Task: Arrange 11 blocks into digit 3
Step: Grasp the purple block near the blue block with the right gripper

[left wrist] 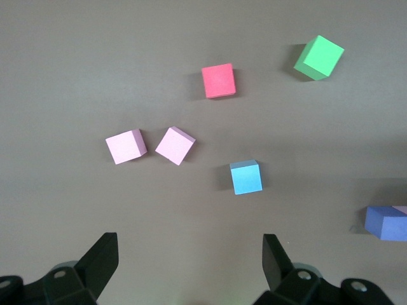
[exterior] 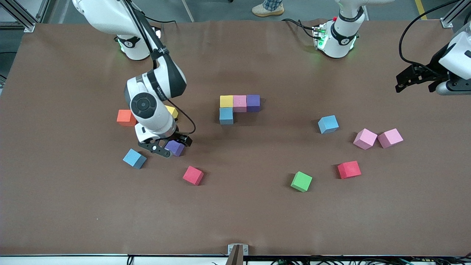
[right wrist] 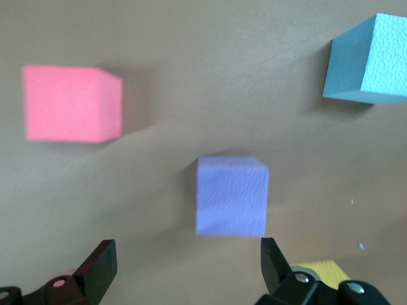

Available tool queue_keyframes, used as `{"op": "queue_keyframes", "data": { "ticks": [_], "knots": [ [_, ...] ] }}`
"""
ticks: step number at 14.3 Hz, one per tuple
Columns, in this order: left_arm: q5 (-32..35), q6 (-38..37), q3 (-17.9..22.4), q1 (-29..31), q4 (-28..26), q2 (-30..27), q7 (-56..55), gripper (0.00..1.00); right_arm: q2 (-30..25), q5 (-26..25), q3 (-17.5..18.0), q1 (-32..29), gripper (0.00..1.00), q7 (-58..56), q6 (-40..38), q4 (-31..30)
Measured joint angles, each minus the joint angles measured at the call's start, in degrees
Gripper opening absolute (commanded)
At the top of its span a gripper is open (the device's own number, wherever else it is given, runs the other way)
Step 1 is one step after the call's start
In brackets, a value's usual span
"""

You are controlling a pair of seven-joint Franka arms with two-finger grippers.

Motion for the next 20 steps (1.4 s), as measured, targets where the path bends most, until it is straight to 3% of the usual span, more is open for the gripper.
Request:
{"op": "queue_keyframes", "data": {
  "ticks": [4, 12, 13, 14, 17, 18, 20],
  "knots": [
    [0.0, -0.6, -0.1, 0.9, 0.0, 0.0, 0.1, 1.00, 1.1, 0.0, 0.0, -1.0, 1.00, 0.1, 7.5, -5.7],
    [0.0, -1.7, -0.2, 0.9, 0.0, 0.0, -0.2, 1.00, 3.8, 0.0, 0.0, -1.0, 0.96, 0.1, 9.1, -5.8],
    [0.0, -1.8, -0.3, 0.9, 0.0, 0.0, -0.2, 1.00, 4.0, 0.0, 0.0, -1.0, 0.90, 0.1, 9.3, -5.8],
    [0.0, -1.8, -0.3, 0.9, 0.0, 0.0, -0.2, 1.00, 4.1, 0.0, 0.0, -1.0, 0.76, 0.1, 9.4, -5.8],
    [0.0, -1.9, -0.3, 0.8, -0.1, 0.0, -0.2, 1.00, 4.2, 0.0, 0.0, -1.0, 0.16, 0.1, 9.6, -5.8],
    [0.0, -1.9, -0.4, 0.7, -0.1, 0.1, -0.2, 1.00, 4.2, 0.0, 0.0, -1.0, 0.01, 0.1, 9.6, -5.7],
    [0.0, -1.9, -0.5, 0.6, -0.1, 0.2, -0.2, 1.00, 4.2, 0.0, 0.1, -1.0, 0.01, 0.0, 9.5, -5.3]
  ]
}}
